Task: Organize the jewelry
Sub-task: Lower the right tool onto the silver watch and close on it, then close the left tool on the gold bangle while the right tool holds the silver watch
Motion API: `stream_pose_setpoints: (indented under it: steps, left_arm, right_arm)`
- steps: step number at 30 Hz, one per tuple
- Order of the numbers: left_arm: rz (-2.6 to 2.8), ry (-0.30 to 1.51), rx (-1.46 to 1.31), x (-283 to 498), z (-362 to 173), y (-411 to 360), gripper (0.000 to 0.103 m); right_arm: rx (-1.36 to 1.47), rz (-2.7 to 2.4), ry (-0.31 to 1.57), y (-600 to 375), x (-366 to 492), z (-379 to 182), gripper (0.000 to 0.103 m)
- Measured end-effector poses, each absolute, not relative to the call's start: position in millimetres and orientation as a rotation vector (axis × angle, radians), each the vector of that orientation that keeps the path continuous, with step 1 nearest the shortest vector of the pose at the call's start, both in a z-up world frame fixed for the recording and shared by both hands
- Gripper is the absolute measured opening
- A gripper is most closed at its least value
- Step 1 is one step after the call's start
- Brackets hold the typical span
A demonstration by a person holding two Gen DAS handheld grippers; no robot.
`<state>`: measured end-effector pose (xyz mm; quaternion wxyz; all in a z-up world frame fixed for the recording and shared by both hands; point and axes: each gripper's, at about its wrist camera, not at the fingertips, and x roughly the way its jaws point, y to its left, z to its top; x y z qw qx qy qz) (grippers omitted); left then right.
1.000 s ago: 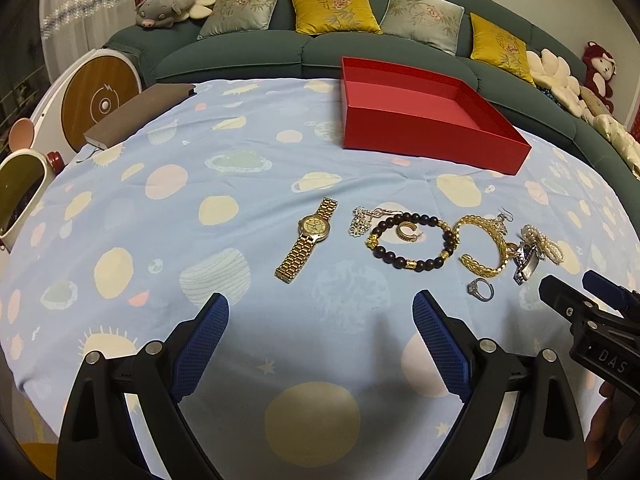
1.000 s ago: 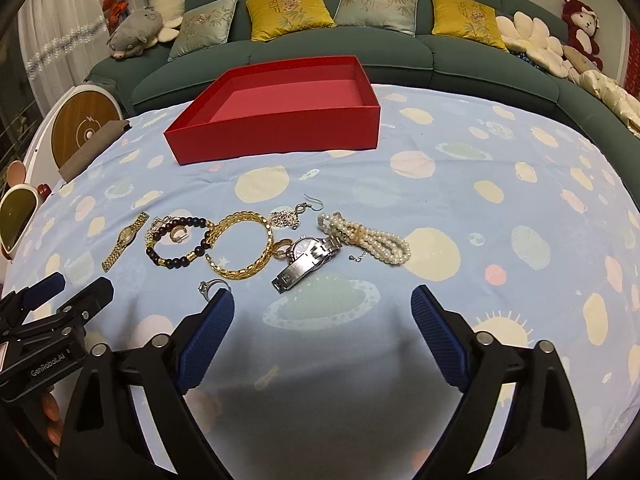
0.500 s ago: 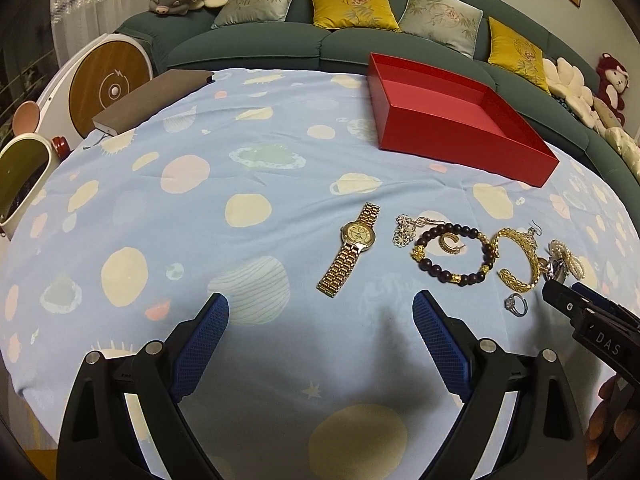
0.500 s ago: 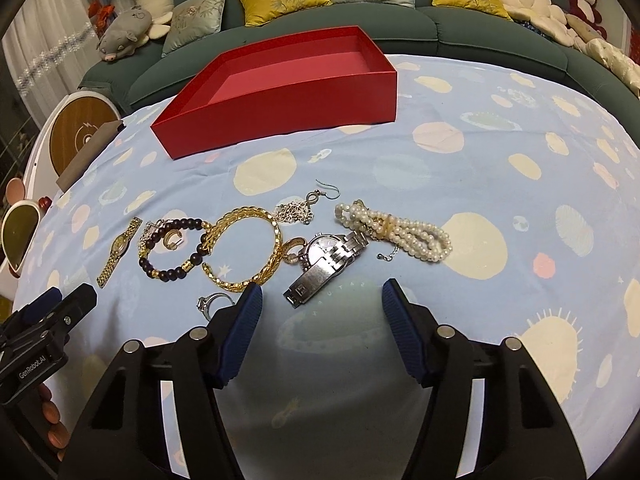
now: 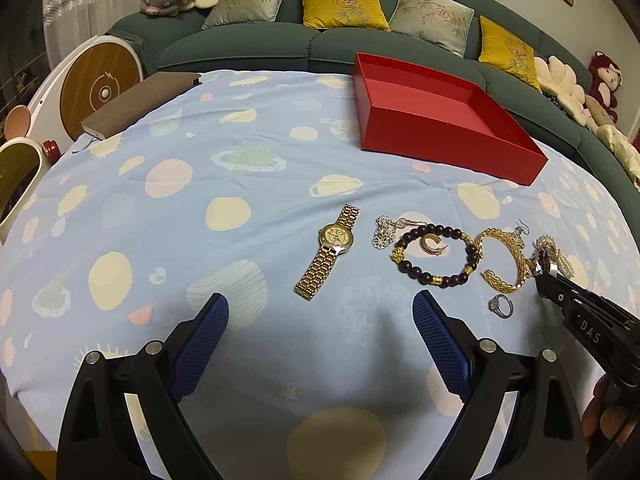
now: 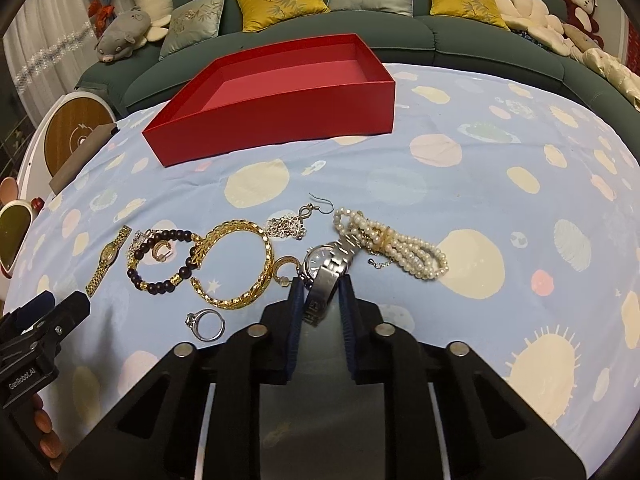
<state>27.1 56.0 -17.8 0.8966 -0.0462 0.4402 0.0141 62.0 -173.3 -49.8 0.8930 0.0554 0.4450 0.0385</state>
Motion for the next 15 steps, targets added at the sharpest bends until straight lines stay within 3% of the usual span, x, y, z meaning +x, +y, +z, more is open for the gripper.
stream_pose_setpoints:
  steps: [15]
  left_arm:
    - [-0.002,0.909,-0.085,27.6,-16.0,37.8,0.091]
  right_arm:
    - [0.175,0.133,0.960,-190.7,46.2,-49.7,0.011]
